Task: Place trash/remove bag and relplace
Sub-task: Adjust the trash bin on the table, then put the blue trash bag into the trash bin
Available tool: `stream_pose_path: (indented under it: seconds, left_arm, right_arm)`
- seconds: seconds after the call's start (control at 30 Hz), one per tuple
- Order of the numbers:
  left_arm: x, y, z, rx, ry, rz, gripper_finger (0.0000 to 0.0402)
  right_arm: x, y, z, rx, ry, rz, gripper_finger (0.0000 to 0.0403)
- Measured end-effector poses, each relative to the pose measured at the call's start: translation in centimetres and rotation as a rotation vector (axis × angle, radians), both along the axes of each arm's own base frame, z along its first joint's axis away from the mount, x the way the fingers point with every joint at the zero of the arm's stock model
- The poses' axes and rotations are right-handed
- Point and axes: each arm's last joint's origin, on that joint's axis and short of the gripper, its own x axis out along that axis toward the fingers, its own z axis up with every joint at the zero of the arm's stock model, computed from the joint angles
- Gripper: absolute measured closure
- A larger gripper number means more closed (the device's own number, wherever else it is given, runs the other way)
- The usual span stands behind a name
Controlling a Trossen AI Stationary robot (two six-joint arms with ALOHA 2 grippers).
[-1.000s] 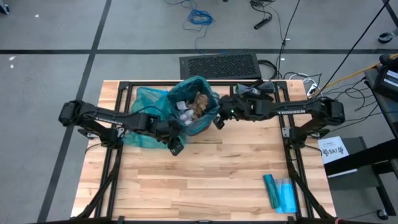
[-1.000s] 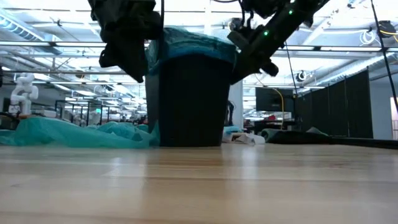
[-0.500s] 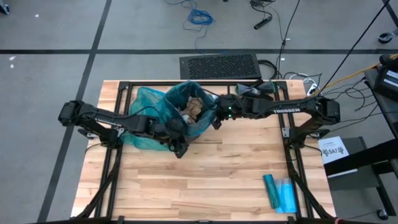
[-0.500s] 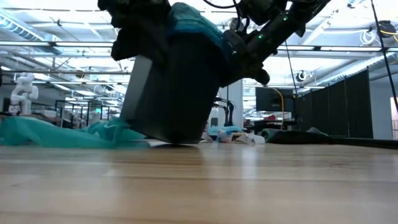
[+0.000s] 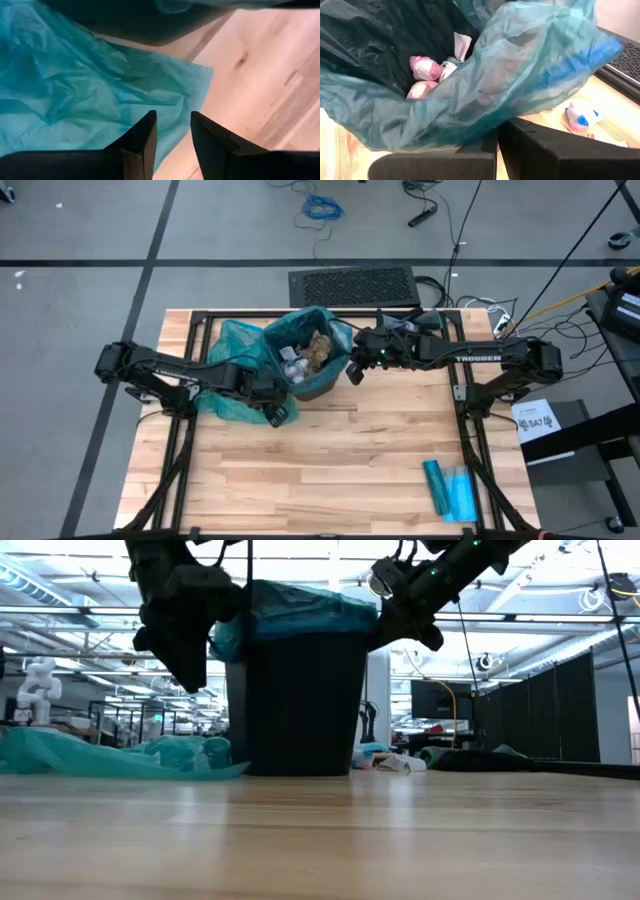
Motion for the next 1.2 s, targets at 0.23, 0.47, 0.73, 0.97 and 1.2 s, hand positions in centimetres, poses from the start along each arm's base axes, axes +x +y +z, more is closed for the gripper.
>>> stream_pose_path:
  seconds: [0.23, 0.47, 0.73, 0.97, 1.2]
  left_arm:
    - [-0.5, -2.1, 0.3, -0.115, 0.003, -0.012, 0.0285]
    - [-1.8, -6.3, 0.9, -0.14, -0.028, -0.057, 0.0285]
    - [1.1, -7.8, -0.2, -0.197, -0.15, -0.225, 0.0285]
    - [5.6, -6.0, -3.1, -0.226, -0.259, -0.308, 0.0285]
    - [9.0, -1.9, -4.6, -0.189, -0.286, -0.316, 0.0285]
  right_arm:
    - [-0.7, 0.9, -1.0, 0.042, 0.119, -0.011, 0.0403]
    - [-3.2, 0.9, -0.8, 0.052, 0.256, -0.147, 0.0403]
    - [-6.4, 1.3, 0.0, 0.149, 0.336, -0.249, 0.0403]
    - [-7.5, 1.9, 0.9, 0.243, 0.301, -0.228, 0.0403]
    - [-8.1, 4.2, 0.4, 0.302, 0.374, -0.247, 0.0403]
